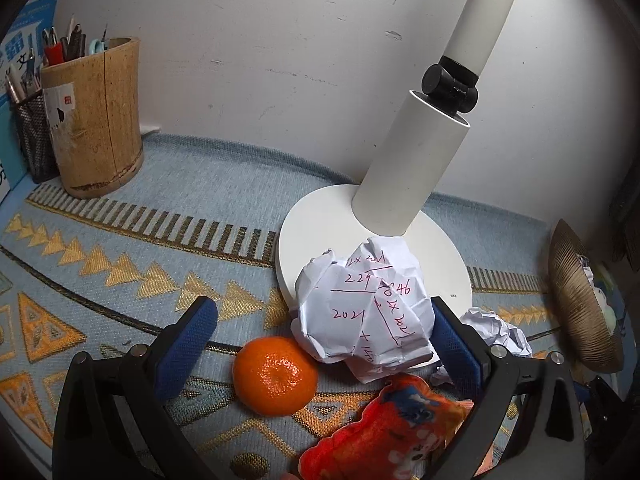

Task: Organize objects
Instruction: 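Move both tools back toward the written paper ball and second dango plush, then grasp the written paper ball with the left tool while the right grasps the dango plush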

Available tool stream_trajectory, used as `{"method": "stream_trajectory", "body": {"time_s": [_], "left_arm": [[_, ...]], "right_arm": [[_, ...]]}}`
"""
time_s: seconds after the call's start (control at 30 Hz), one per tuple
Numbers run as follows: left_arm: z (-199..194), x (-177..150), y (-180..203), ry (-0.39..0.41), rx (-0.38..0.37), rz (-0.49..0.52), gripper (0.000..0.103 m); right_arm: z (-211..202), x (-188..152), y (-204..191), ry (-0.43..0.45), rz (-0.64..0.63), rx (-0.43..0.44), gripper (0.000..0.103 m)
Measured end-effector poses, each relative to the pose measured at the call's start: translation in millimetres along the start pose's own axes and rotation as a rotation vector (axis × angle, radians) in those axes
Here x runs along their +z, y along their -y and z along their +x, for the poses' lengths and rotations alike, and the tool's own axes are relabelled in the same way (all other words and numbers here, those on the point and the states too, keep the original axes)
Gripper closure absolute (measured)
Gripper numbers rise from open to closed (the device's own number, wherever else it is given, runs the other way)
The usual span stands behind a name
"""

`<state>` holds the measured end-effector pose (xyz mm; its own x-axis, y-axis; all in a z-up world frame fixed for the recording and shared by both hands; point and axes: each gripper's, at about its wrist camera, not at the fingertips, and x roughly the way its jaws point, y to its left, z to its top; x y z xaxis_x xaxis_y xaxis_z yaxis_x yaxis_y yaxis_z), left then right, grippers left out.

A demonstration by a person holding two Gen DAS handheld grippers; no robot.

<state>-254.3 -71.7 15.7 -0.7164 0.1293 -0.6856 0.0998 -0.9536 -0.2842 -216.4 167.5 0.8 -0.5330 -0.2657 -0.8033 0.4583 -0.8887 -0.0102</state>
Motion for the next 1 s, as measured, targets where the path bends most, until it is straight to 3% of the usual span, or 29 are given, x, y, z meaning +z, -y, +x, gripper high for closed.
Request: {"method": "stream_trajectory", "body": {"time_s": [0.2,0.3,0.4,0.43,0.5,0.53,0.8,1.0], "left_arm": [[-3.7,2.0,-12.3,-0.002,-0.008,-0.058,0.002],[-4.6,1.5,-15.6,-0.008,-0.022,-0.077,0.009],[-5.3,2.5,-15.6,-0.015,-0.053,-0.076,0.026],[-6.6,2.8,-14.1,-0.008,-0.067,-0.067,0.038],[-14.6,3.6,-9.3,0.040,-0.066,-0.034,0.052],[-19.0,4.2,-7.3,0.057,-0.056,-0.022,0.053],[-50.9,9.0,-1.5,0.171,0.023,0.025,0.053],[-46.6,14.1,-15.4,0.174,0.026,-0.030,0.053]], "right_arm": [[0.3,0.2,0.2,0.000,-0.001,0.000,0.000],[0.4,0.3,0.2,0.000,-0.001,0.000,0.000],[0.5,0.4,0.2,0.000,-0.001,0.000,0.000],[0.5,0.5,-0.1,0.001,-0.001,0.001,0.000],[-2.8,0.8,0.7,0.020,-0.002,0.010,0.025],[-7.5,1.1,-0.1,0.047,-0.003,0.002,0.053],[-22.7,5.2,1.4,0.117,0.032,0.125,0.053],[-24.9,6.4,-1.5,0.127,0.038,0.108,0.053]]}}
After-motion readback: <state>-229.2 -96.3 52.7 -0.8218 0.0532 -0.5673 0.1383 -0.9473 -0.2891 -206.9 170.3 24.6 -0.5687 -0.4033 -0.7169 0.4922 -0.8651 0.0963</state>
